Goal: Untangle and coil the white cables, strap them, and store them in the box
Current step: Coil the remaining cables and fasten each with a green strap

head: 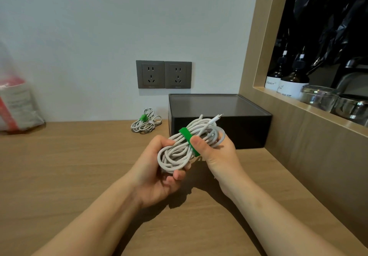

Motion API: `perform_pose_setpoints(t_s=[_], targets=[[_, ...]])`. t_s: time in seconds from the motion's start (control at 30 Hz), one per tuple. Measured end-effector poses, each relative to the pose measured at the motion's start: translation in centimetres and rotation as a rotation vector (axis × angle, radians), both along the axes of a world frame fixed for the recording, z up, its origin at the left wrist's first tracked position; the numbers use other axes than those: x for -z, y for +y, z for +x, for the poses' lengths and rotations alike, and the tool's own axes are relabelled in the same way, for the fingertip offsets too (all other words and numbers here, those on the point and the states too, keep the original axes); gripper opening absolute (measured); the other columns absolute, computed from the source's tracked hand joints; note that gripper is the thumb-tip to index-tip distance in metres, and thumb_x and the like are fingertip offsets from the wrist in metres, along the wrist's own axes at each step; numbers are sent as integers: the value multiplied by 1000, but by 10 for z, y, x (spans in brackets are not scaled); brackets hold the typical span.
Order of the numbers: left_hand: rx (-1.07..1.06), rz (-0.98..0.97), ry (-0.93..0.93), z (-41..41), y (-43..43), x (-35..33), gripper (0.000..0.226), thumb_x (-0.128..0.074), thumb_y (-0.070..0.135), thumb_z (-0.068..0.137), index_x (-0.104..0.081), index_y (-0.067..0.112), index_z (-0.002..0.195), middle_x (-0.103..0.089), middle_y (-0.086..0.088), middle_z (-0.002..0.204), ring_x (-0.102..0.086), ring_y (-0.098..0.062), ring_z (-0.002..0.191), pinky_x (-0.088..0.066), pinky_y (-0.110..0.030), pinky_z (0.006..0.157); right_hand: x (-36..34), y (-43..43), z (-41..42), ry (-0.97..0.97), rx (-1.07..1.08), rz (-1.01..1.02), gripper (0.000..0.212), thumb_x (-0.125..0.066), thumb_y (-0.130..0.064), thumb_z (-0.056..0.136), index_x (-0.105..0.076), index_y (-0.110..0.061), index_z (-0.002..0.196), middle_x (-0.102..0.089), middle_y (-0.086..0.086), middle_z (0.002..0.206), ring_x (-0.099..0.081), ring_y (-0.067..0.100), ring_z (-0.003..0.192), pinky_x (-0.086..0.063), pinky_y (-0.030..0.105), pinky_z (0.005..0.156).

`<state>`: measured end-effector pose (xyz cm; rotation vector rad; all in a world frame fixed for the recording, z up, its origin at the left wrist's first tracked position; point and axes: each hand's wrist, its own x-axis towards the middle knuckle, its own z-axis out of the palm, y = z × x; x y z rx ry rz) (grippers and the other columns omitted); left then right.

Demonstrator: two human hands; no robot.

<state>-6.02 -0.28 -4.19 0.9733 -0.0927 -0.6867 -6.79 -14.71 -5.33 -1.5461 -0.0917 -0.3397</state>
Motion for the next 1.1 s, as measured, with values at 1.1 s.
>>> perform_pose_setpoints(t_s=[1.1], targets=[[-963,1033,-684,47,53,40,26,-65,17,83,-41,12,90,-54,-15,97,-50,-32,96,-31,-32,69,26,-7,2,69,195,-656,18,-52,-36,92,-54,-26,107,-58,-9,88,-56,8,82,-52,31,78]])
